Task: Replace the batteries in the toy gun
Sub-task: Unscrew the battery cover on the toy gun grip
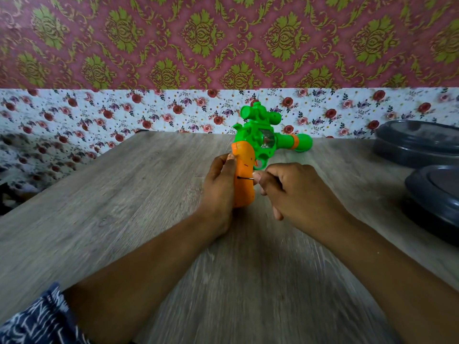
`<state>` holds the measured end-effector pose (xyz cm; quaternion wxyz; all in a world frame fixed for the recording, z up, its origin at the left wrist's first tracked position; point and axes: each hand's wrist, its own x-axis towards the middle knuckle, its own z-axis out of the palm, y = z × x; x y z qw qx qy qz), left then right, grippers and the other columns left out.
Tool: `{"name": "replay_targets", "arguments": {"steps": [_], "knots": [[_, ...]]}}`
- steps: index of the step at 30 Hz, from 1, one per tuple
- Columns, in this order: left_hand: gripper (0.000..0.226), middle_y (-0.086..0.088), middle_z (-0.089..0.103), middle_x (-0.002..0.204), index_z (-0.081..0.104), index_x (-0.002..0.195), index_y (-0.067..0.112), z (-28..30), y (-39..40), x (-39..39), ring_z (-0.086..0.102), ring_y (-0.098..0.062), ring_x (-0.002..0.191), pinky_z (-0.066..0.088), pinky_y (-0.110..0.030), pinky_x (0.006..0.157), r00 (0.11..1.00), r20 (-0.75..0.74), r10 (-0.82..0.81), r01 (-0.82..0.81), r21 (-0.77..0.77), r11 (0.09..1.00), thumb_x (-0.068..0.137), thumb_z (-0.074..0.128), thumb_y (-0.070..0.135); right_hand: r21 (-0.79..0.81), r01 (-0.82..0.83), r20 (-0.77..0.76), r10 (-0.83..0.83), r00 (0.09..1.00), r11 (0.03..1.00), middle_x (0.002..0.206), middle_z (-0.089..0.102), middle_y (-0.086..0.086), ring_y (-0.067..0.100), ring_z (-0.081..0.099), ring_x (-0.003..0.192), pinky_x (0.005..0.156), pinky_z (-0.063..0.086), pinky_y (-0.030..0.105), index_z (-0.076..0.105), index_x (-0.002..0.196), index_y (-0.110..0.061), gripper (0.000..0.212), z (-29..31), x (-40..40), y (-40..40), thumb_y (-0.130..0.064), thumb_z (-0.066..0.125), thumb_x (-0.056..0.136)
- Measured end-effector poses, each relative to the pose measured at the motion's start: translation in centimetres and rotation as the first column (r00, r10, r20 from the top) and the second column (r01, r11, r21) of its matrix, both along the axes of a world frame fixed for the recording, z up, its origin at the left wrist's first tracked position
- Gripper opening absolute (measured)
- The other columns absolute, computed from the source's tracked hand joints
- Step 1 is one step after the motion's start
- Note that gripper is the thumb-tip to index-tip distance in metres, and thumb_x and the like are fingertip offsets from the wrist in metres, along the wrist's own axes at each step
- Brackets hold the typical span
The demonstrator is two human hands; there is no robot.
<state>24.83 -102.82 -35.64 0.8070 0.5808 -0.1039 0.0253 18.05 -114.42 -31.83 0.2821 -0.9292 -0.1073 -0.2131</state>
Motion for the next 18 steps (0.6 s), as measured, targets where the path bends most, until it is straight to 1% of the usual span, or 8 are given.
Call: {"name": "replay_targets", "arguments": {"steps": [3,4,6,8,12,14,16,18], "knots": [[0.018,0.004,0.066,0.071,0.056,0.089,0.020,0.01,-0.03,-0.04,0.064,-0.008,0.055,0.049,-0.029,0.064,1.000,-0.004,-0.007,0.007,0.003,1.000,0.098,0.041,0.025,0.058,-0.001,0.020,-0.001,1.000,0.998,0.055,0.065,0.001,0.015,0.060,0.054,0.065,0.053,0.039,0.062,0.070,-0.014,0.030,0.16,0.08,-0.29,-0.036,0.055,0.088],[0.019,0.003,0.066,0.071,0.056,0.089,0.020,-0.03,-0.02,-0.05,0.064,-0.009,0.055,0.048,-0.031,0.065,1.000,-0.005,-0.007,0.007,0.005,1.000,0.098,0.041,0.025,0.088,-0.003,0.024,0.001,1.000,0.996,0.057,0.066,-0.002,0.011,0.062,0.057,0.069,0.053,0.034,0.063,0.071,-0.016,0.022,0.21,0.14,-0.40,-0.032,0.059,0.086],[0.018,0.000,0.065,0.077,0.056,0.093,0.018,-0.08,-0.05,-0.14,0.064,-0.009,0.055,0.047,-0.031,0.066,1.000,0.007,-0.003,0.003,0.021,1.000,0.099,0.040,0.026,0.169,-0.025,0.019,0.022,1.000,0.985,0.062,0.068,-0.007,0.001,0.064,0.062,0.068,0.049,0.013,0.065,0.073,-0.021,0.009,0.43,0.20,-0.54,-0.021,0.068,0.082],[0.018,-0.002,0.065,0.082,0.056,0.099,0.018,-0.24,-0.08,-0.11,0.065,-0.007,0.056,0.046,-0.030,0.064,1.000,0.026,0.012,-0.014,0.048,0.999,0.099,0.041,0.026,0.221,-0.038,0.021,0.034,0.999,0.975,0.066,0.069,-0.008,-0.002,0.064,0.067,0.063,0.042,0.004,0.065,0.074,-0.022,0.011,0.60,0.19,-0.56,-0.014,0.069,0.079],[0.018,-0.001,0.067,0.080,0.059,0.097,0.022,-0.49,-0.07,0.07,0.064,-0.014,0.065,0.047,-0.036,0.068,0.999,0.033,0.023,-0.025,0.062,0.998,0.096,0.043,0.030,0.200,-0.059,-0.025,0.065,0.998,0.978,0.078,0.070,-0.003,0.006,0.063,0.073,0.064,0.044,0.017,0.060,0.086,-0.017,0.007,0.50,0.03,0.06,-0.023,0.057,0.088],[0.022,-0.002,0.068,0.086,0.057,0.110,0.018,-0.32,-0.06,0.13,0.066,-0.012,0.064,0.051,-0.039,0.071,1.000,0.005,0.007,-0.007,0.011,1.000,0.098,0.041,0.027,0.114,-0.029,-0.063,0.036,0.997,0.993,0.076,0.069,0.002,0.013,0.059,0.062,0.063,0.046,0.031,0.057,0.089,-0.015,0.028,0.30,-0.03,0.15,-0.040,0.045,0.091],[0.032,-0.006,0.067,0.102,0.051,0.127,0.018,-0.18,-0.06,0.00,0.068,-0.014,0.077,0.052,-0.045,0.083,1.000,0.003,-0.001,0.001,0.021,1.000,0.099,0.039,0.029,0.000,0.016,-0.081,-0.016,0.997,1.000,0.066,0.068,0.006,0.016,0.053,0.052,0.060,0.047,0.035,0.057,0.084,-0.013,0.043,0.37,-0.26,0.22,-0.048,0.034,0.091],[0.037,-0.007,0.066,0.111,0.048,0.132,0.021,-0.26,-0.06,-0.01,0.067,-0.020,0.089,0.050,-0.048,0.092,1.000,0.017,-0.007,0.006,0.042,0.999,0.100,0.036,0.033,-0.008,0.026,-0.088,-0.027,0.996,1.000,0.055,0.066,0.006,0.015,0.055,0.049,0.064,0.049,0.033,0.058,0.077,-0.011,0.046,0.29,-0.36,0.28,-0.045,0.032,0.094]]}}
